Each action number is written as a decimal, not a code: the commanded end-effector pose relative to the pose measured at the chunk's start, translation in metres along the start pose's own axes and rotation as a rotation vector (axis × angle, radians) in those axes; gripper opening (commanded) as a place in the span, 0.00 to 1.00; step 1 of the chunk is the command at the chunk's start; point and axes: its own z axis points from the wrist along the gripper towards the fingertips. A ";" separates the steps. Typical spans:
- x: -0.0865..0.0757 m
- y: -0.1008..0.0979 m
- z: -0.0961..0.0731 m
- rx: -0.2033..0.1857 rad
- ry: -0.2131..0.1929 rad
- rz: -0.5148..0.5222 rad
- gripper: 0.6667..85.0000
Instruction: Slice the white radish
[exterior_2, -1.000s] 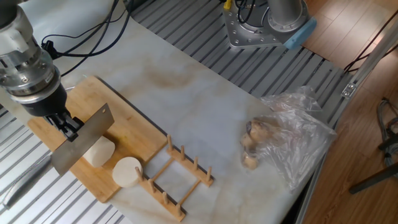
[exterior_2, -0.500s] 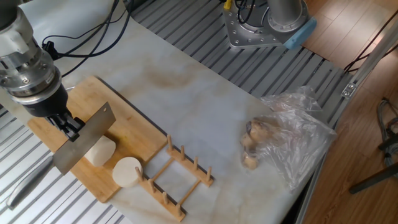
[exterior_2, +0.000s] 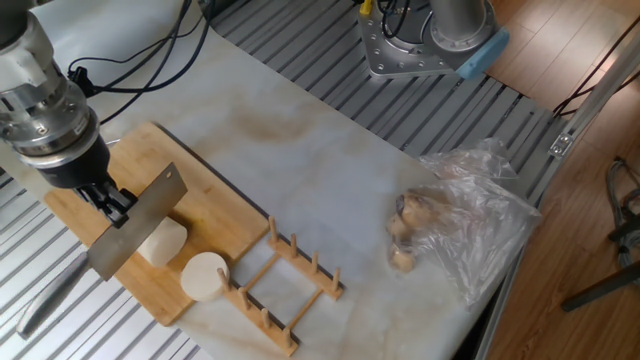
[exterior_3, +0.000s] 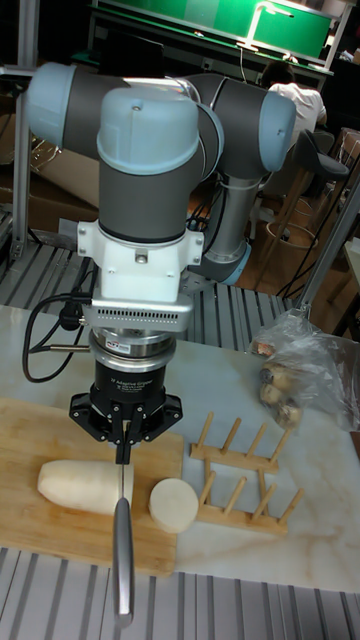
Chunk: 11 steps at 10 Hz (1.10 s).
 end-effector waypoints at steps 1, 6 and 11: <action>-0.001 0.004 0.001 -0.015 -0.006 0.013 0.01; -0.001 0.004 -0.002 -0.015 -0.007 0.017 0.01; -0.003 0.005 -0.015 0.014 -0.019 0.008 0.01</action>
